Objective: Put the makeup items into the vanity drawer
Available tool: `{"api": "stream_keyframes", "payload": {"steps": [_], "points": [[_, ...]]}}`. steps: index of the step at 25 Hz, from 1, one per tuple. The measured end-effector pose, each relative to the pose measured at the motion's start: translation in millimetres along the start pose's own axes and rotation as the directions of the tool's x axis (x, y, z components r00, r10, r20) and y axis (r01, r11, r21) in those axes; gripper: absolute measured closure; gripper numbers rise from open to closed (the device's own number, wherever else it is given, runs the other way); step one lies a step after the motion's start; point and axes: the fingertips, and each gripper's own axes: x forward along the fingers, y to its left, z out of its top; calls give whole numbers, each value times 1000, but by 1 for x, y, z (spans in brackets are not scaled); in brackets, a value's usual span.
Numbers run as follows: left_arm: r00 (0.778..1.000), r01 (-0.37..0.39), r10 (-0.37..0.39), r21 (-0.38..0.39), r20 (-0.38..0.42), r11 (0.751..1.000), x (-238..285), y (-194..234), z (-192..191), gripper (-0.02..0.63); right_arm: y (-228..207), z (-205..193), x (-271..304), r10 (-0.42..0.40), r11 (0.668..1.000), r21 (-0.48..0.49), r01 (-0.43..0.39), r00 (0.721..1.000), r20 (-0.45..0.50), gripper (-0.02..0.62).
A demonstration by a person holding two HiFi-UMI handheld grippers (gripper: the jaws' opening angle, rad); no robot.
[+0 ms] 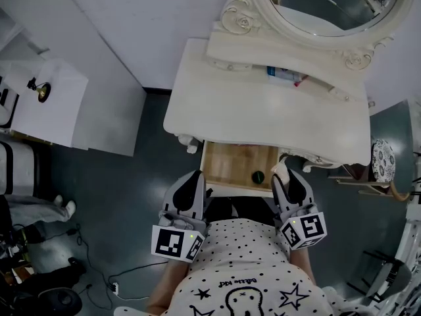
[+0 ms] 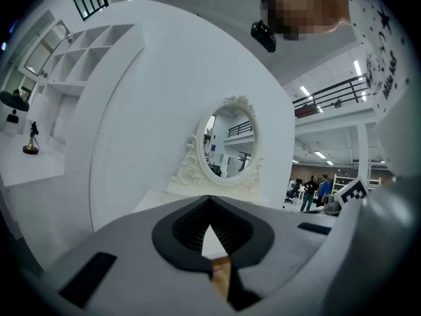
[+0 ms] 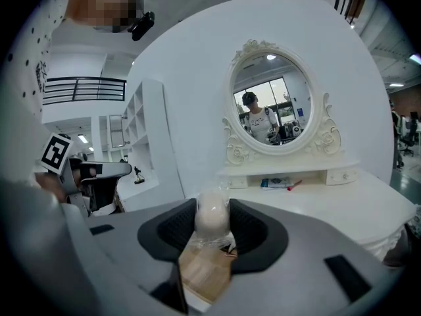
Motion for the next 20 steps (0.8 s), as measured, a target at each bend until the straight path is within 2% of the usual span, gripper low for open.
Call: {"api": "stream_keyframes", "payload": {"steps": [5,9,20], "points": [[1000,-10,10,-5,2,1000,-1,5,1,611,-1,-1,13,10,999,-47,-11,999,-36,437],[1000,-19,19,-10,1,1000,-3,9,1,611,1,-9,32,46,995,-82,-54,995,-90,437],[996,-86,85,-17,-18,996,-13,25,-2,611,18,-62,94,174,962,-163,-221,950,-261,437]]}}
